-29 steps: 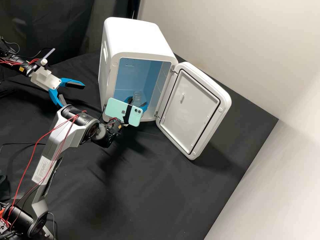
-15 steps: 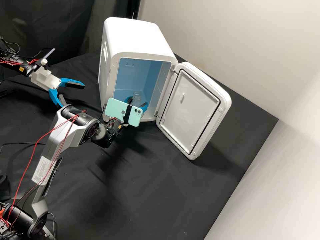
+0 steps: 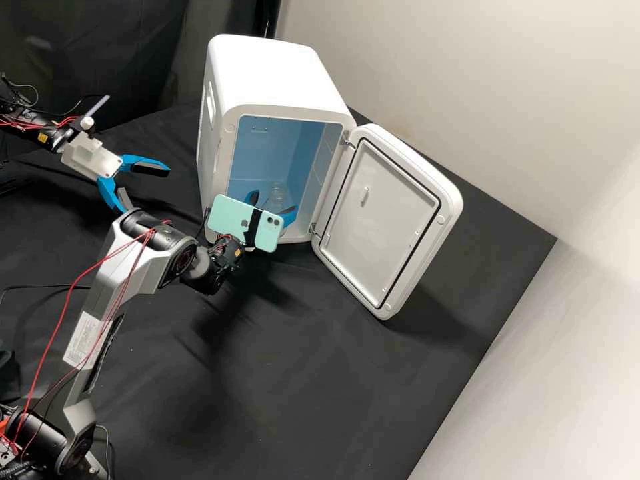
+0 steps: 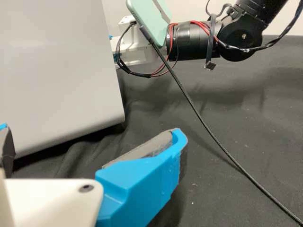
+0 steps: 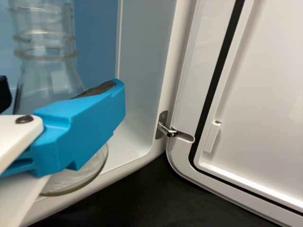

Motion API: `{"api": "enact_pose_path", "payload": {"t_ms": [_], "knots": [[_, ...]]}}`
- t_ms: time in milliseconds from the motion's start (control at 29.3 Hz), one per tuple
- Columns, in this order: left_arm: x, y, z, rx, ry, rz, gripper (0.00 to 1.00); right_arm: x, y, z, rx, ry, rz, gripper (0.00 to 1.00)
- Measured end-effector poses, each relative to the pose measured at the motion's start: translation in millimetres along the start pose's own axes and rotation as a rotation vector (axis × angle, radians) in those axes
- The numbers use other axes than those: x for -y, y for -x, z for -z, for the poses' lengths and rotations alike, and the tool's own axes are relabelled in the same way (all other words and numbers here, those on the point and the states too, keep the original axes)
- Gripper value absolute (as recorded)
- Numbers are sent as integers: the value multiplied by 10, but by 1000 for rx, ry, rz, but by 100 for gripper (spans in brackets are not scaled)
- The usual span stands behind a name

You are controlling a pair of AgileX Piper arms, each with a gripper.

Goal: Place the flask in the incubator

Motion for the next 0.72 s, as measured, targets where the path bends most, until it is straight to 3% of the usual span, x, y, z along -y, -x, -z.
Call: {"api": "enact_pose_path", "payload": {"t_ms": [716], "knots": [[4, -10, -26, 12, -4, 5, 100, 16, 0, 22, -8, 4, 6, 100]]}}
